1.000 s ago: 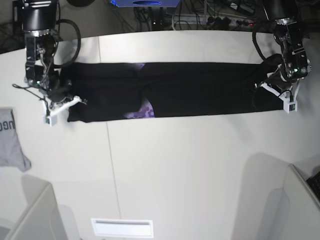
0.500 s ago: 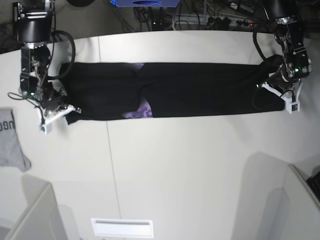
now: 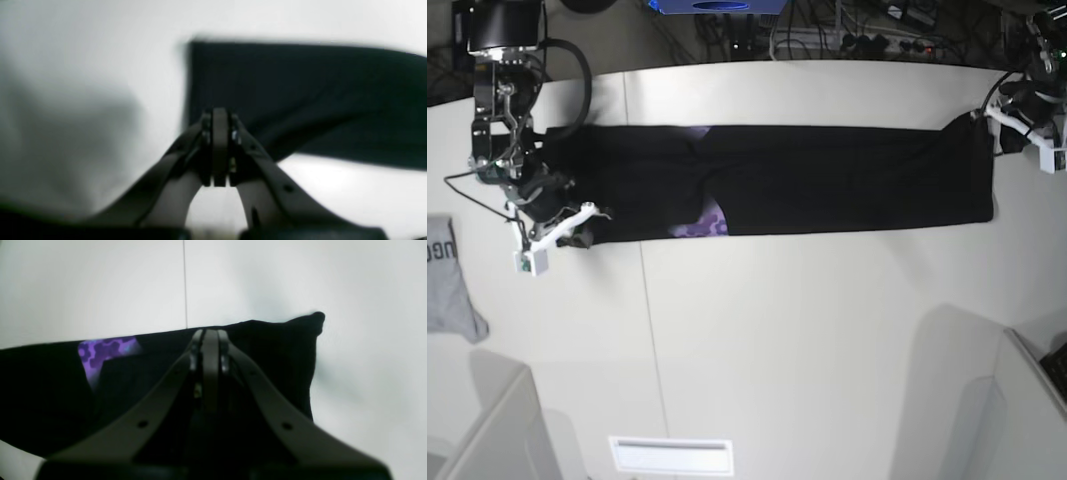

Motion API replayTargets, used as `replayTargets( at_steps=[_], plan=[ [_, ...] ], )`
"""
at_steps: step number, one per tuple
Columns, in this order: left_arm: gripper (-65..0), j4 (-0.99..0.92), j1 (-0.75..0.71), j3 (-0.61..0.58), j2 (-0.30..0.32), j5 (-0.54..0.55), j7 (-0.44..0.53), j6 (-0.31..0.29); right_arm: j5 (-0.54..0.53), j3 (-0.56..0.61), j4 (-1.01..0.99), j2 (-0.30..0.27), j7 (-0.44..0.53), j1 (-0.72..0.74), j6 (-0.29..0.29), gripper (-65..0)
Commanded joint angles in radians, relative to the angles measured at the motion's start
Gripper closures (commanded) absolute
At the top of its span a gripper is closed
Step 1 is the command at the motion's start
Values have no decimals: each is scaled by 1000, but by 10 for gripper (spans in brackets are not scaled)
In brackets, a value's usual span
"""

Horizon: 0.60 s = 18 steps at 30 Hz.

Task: Fold the T-shirt properly
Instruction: 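Straighten the folded edge with both grippers, then open the left gripper, then move the left gripper to the strip's end and grasp it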

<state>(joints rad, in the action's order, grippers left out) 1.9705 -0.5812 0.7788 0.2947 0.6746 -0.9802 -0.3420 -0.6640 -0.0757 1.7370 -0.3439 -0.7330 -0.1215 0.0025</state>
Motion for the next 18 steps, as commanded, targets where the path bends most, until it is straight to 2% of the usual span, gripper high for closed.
replayTargets(
  at_steps=[1,3,4,8,11,15,18],
  plan=[
    [0,17,-32,5,14,69,22,-50,-4,-6,14,-10,20,6,-3,0],
    [0,17,-81,-2,14,118,22,-111,-4,-6,7,3,22,3,-3,0],
    [0,13,-89,-15,14,127,16,-124,-4,-6,2,10,20,3,-3,0],
    [0,7,-107,-92,-16,83,20,-127,-4,-5,-1,19,20,4,-3,0],
    [0,7,-99,-137,-70,-2,19,-127,-4,-5,-1,32,20,4,-3,0],
    [0,-18,-84,-230,-110,-149,24,-127,-4,-5,-1,36,19,3,-3,0],
    [0,-73,-44,-213,-137,-237,24,-127,-4,-5,-1,36,19,1,-3,0]
  ],
)
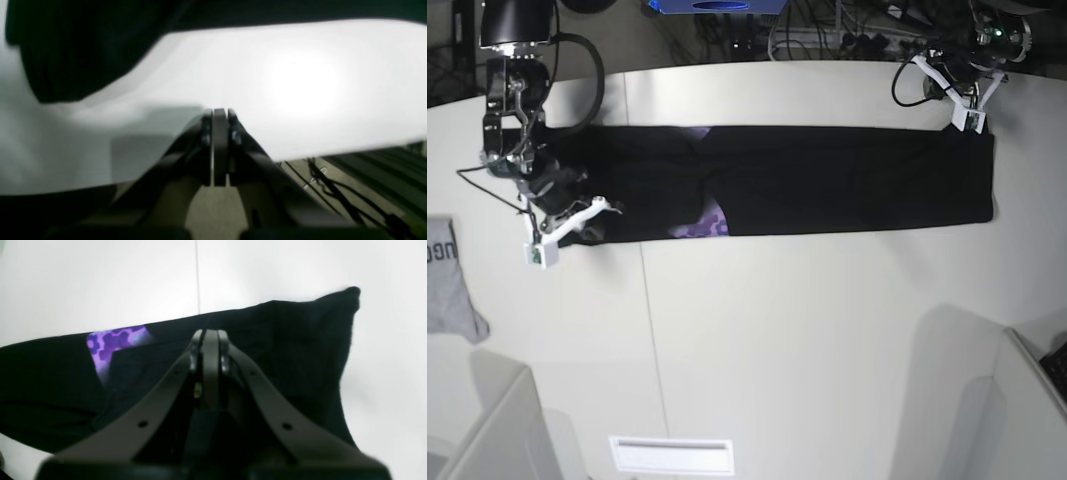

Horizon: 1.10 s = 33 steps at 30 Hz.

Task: Fold the T-shirt properly
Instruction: 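Move the left gripper to the strip's end and grasp it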

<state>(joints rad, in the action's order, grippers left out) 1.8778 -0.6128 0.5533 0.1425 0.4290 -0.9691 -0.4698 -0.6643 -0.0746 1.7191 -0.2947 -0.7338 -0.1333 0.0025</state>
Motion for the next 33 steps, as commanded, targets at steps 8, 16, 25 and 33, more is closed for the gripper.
replayTargets(
  at_steps=[8,16,25,33],
  plan=[
    [0,-47,63,86,16,-42,12,1,-4,-6,17,-13,20,4,-5,0],
    [0,-51,139,84,16,-86,6,1,-4,-6,17,-13,20,1,-5,0],
    [0,-54,251,86,18,-92,3,6,-8,-6,19,-13,20,1,-5,0],
    [0,-137,331,77,85,-92,3,76,-8,-6,20,-13,20,-1,-5,0]
  ],
)
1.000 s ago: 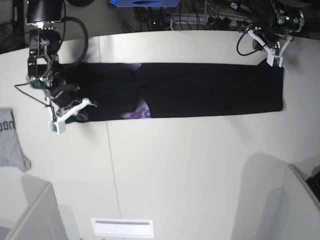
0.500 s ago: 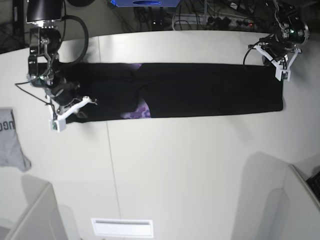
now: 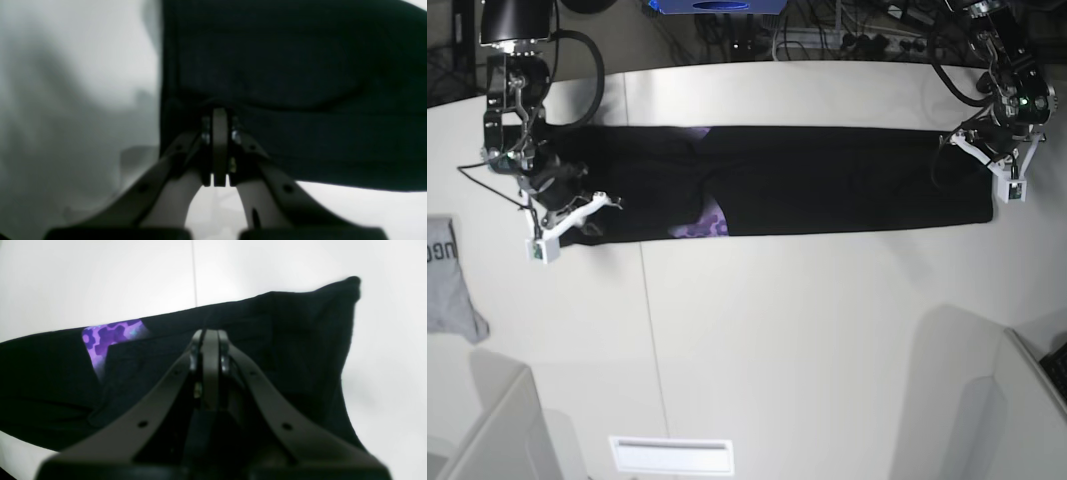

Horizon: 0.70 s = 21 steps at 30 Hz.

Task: Fold the T-shirt properly
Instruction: 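Move the left gripper to the strip's end and grasp it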

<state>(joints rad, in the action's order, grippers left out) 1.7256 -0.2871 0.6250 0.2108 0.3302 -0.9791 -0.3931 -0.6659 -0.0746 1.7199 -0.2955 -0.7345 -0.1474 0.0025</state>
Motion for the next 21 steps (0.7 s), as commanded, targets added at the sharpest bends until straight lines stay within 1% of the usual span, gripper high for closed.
replayTargets(
  at_steps=[1,5,11,14,17,21],
  plan=[
    [0,-12,13,5,22,7,13,0,-7,-6,19,-12,20,13,-5,0],
    [0,-97,56,5,42,7,16,0,-7,-6,19,-12,20,13,-5,0],
    [0,-144,91,8,42,11,15,0,-7,-6,21,-11,20,13,-5,0],
    [0,-74,85,17,40,19,13,0,-7,-6,25,-11,20,-1,-5,0],
    [0,30,59,88,35,19,13,-4,-7,-6,25,-11,20,-2,-5,0],
    [0,72,50,146,39,27,13,-7,-7,-6,25,-11,20,-7,-5,0]
  ],
)
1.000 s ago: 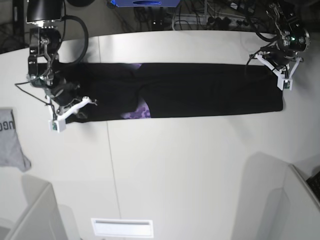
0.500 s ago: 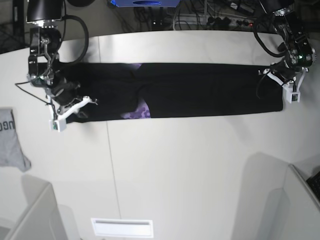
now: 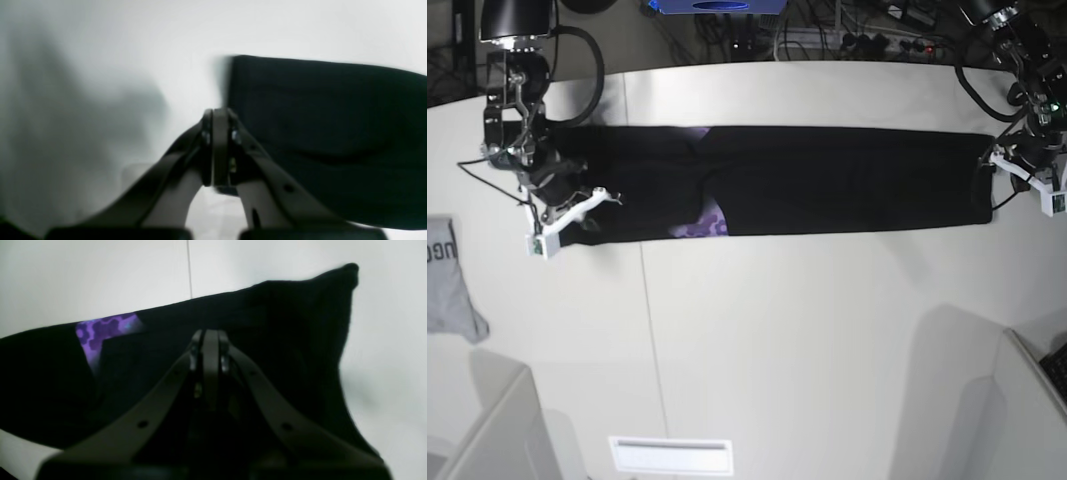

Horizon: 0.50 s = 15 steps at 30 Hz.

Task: Fold the T-shirt properly
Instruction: 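Move the left gripper to the strip's end and grasp it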

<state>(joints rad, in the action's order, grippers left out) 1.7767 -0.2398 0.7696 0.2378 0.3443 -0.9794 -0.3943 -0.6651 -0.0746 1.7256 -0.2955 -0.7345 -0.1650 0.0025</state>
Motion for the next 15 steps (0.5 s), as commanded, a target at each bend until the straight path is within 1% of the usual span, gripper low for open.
replayTargets(
  at_steps=[1,3,6,8,9,12,14,15],
  plan=[
    [0,28,-5,18,13,39,14,-7,-8,-6,20,-11,20,11,-5,0],
    [0,41,-46,74,15,126,14,-28,-8,-6,20,-11,20,11,-5,0],
    [0,45,-109,173,22,295,14,-85,-8,-6,20,-11,20,9,-5,0],
    [0,38,-152,218,28,371,18,-113,-8,-6,20,-11,20,9,-5,0],
    [-66,38,-168,235,28,391,18,-125,-8,-6,20,-11,20,9,-5,0],
    [-349,25,-181,279,22,401,20,-147,-8,-6,20,-11,20,9,-5,0],
    [-522,-13,-174,296,21,401,20,-159,-8,-6,20,-11,20,9,-5,0],
    [-583,-38,-171,294,24,402,21,-162,-8,-6,20,-11,20,9,-5,0]
  ],
)
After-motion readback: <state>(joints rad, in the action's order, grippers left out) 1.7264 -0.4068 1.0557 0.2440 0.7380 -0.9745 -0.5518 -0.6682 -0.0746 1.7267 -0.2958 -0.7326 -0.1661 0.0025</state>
